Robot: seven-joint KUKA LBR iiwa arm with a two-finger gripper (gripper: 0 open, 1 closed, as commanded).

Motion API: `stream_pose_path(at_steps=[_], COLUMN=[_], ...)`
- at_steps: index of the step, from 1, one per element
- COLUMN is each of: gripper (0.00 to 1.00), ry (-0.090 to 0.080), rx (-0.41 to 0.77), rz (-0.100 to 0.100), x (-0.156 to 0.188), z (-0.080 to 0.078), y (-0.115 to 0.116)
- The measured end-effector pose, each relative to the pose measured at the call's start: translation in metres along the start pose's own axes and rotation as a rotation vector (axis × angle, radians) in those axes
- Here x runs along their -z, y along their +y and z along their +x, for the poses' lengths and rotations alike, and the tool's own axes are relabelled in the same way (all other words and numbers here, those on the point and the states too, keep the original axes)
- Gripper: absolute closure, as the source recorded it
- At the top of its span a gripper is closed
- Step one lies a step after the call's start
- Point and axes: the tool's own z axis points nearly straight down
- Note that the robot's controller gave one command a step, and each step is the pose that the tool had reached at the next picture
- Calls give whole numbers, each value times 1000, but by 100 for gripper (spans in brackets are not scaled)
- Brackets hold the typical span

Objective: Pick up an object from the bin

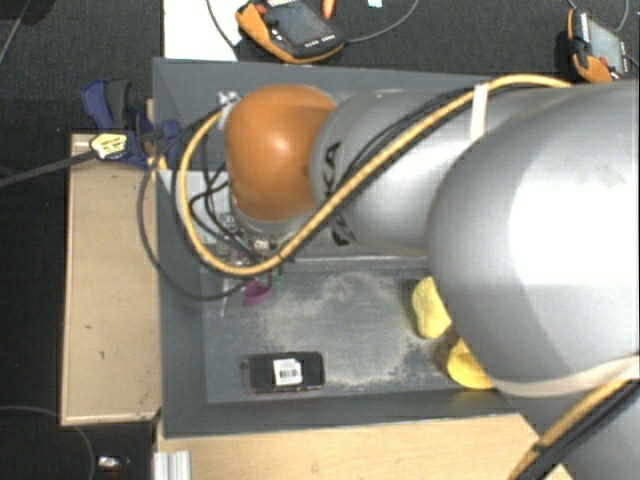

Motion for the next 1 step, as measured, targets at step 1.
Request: stream_pose_path(at_steps=[1], gripper=[0], ry=[0], rx=[-1], rz=[0], x=[0], z=[0], y=[0])
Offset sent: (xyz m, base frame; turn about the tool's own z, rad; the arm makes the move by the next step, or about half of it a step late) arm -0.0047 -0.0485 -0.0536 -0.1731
